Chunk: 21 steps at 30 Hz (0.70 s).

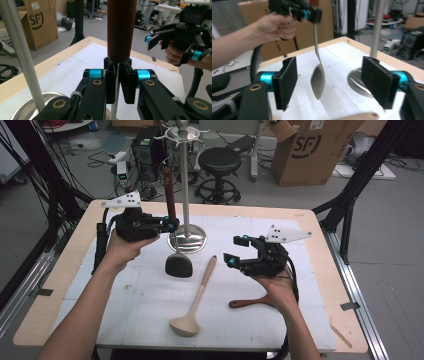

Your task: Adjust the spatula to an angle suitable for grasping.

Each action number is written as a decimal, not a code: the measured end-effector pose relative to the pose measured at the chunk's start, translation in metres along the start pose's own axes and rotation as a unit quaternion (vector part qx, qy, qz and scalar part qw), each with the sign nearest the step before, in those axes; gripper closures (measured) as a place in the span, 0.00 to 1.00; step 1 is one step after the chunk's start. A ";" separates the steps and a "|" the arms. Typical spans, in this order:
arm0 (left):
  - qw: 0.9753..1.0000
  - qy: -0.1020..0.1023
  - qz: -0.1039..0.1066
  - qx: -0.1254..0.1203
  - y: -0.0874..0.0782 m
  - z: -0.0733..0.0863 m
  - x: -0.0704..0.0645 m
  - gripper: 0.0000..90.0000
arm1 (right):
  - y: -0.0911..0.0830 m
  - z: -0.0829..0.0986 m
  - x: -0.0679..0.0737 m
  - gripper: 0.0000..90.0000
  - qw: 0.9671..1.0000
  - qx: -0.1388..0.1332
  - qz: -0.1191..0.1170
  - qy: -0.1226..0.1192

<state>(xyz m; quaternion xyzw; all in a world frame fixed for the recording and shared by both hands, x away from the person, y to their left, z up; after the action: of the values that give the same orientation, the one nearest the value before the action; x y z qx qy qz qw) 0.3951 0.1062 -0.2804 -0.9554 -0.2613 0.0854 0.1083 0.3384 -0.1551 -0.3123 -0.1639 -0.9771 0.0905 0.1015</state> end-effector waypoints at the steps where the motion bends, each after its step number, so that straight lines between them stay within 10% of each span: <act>1: 1.000 -0.001 -0.001 -0.001 0.000 -0.001 0.002 0.93 | -0.002 0.002 -0.001 0.29 1.000 0.001 0.003 0.003; 21: 1.000 0.002 -0.007 0.006 0.007 -0.035 0.022 0.93 | -0.033 0.046 -0.015 0.16 0.998 0.020 0.054 0.025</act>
<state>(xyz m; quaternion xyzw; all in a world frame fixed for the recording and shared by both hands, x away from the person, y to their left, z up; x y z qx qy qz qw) 0.4243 0.1060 -0.2508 -0.9530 -0.2669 0.0847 0.1155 0.3321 -0.1976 -0.3526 -0.2166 -0.9619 0.1115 0.1243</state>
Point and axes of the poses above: each handheld gripper's, and its own axes: y roughly forward along the jaws, z roughly out of its underside, x roughly to its left, the point moved 6 cm from there along y, roughly forward along the jaws, and after that the axes turned 7 degrees about -z, right-handed, at the moved point
